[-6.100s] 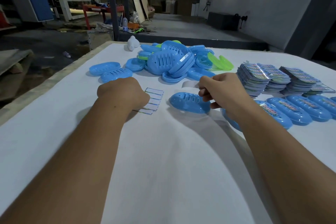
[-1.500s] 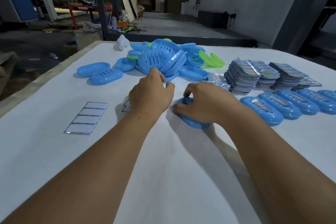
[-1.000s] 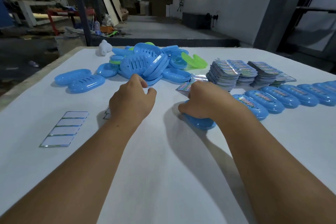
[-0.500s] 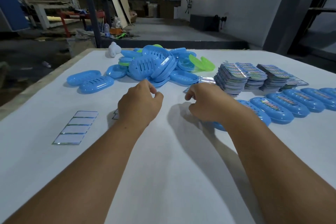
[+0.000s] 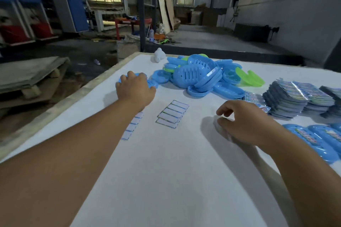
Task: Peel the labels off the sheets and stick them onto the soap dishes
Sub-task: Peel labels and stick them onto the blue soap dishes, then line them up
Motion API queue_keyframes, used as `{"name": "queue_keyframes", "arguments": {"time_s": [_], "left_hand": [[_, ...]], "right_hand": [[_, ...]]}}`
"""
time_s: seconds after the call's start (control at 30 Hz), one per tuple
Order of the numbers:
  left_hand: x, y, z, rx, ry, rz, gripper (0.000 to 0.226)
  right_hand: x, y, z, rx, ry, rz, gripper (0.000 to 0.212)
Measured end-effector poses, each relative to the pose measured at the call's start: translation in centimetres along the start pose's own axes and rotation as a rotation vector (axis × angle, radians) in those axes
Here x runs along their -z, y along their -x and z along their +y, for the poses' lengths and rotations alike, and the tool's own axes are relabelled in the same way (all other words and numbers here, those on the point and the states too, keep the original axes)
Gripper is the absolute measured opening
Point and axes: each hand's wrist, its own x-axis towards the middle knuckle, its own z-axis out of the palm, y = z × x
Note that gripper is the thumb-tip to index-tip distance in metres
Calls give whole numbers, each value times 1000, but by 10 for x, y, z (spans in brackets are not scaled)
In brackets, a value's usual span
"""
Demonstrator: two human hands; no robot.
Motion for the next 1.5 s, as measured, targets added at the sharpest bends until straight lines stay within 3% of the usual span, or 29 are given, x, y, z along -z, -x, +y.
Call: {"name": "queue_keyframes", "arguments": {"time_s": [0.1, 0.23, 0.5, 0.73, 0.9, 1.03, 1.13, 1.27, 1.4, 1.5], "left_hand": [[-6, -11, -28, 24, -44, -83, 59], [-7, -12, -38, -45, 18, -48, 58], [-4, -3, -26, -21, 199, -49, 49], [2, 8, -3, -30, 438, -68, 48], [11, 35, 37, -178, 774, -278, 45], [15, 62, 67, -377, 640, -424, 55], [12, 84, 79, -425, 602, -475, 59], [12, 97, 87, -515, 470, -476, 62], [14, 100, 84, -519, 452, -476, 60], [16, 100, 82, -535, 447, -469, 57]], "right_hand": [[1, 0, 0, -6, -11, -10, 22], [1, 0, -3, -12, -10, -22, 24], [1, 1, -3, -17, -40, -24, 21], [2, -3, 5, -55, -43, -26, 19], [15, -9, 25, -203, -84, 133, 30], [28, -8, 42, -339, -139, 231, 36], [29, -9, 54, -399, -118, 240, 44], [24, -13, 57, -387, -86, 208, 44], [18, -13, 50, -335, 36, 146, 61], [15, -16, 50, -313, 131, 116, 56]]}}
